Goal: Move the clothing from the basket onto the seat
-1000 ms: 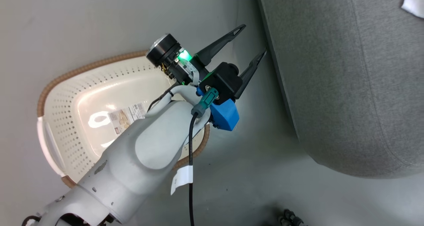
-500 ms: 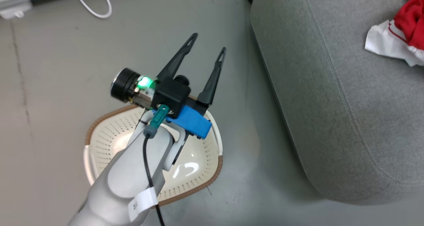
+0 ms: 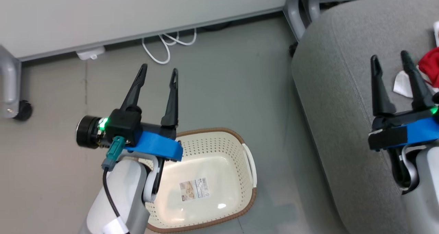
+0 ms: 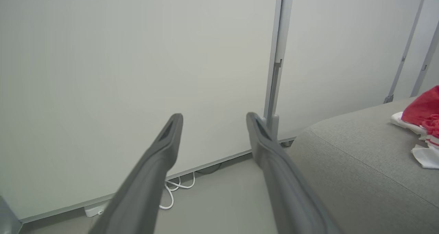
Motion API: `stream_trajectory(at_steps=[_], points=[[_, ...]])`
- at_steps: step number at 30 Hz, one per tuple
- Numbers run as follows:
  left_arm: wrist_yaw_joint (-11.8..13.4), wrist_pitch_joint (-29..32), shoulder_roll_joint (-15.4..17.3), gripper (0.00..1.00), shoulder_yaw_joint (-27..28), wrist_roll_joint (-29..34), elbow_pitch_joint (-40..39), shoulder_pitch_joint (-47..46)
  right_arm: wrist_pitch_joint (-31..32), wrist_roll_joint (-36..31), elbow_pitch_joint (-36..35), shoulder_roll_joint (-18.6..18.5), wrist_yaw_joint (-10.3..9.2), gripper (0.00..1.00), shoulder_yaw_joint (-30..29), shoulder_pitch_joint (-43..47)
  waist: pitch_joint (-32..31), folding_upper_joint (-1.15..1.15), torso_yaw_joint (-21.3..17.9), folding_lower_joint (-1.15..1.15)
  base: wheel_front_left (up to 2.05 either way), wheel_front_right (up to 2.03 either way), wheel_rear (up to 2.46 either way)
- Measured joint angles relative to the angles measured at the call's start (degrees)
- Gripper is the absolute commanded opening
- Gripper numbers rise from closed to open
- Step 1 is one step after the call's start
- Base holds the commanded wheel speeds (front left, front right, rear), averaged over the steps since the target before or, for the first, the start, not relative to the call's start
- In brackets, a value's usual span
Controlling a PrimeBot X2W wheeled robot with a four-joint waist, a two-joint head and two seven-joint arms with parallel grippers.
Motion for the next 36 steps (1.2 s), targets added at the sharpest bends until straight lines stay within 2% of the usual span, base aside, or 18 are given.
stream_trajectory(at_steps=[10, 18, 27, 36], points=[[-1.3, 0.0, -1.5, 1.0, 7.4, 2.3, -0.7, 8.0, 0.0, 0.2, 0.6, 3.0, 0.0, 1.0, 2.0, 5.6, -6.2, 0.0, 3.5, 0.0, 0.0, 0.0, 0.0], [-3.0, 0.0, -2.0, 1.0, 10.4, 2.9, -1.2, 13.7, 0.0, 0.3, 0.5, 5.0, 0.0, 1.0, 1.8, 11.7, -10.6, 0.0, 4.8, 0.0, 0.0, 0.0, 0.0], [-4.0, 0.0, -2.3, 1.0, 12.4, 3.0, -1.3, 18.7, 0.0, 0.4, -0.1, 6.6, 0.0, 1.0, 0.4, 17.1, -13.9, 0.0, 5.6, 0.01, 0.0, 0.0, 0.0], [-4.0, 0.0, -2.3, 1.0, 12.8, 2.4, -1.6, 20.4, 0.0, 0.4, 0.0, 7.7, 0.0, 1.0, -0.8, 19.4, -14.7, 0.0, 6.6, 0.01, 0.0, 0.0, 0.0]])
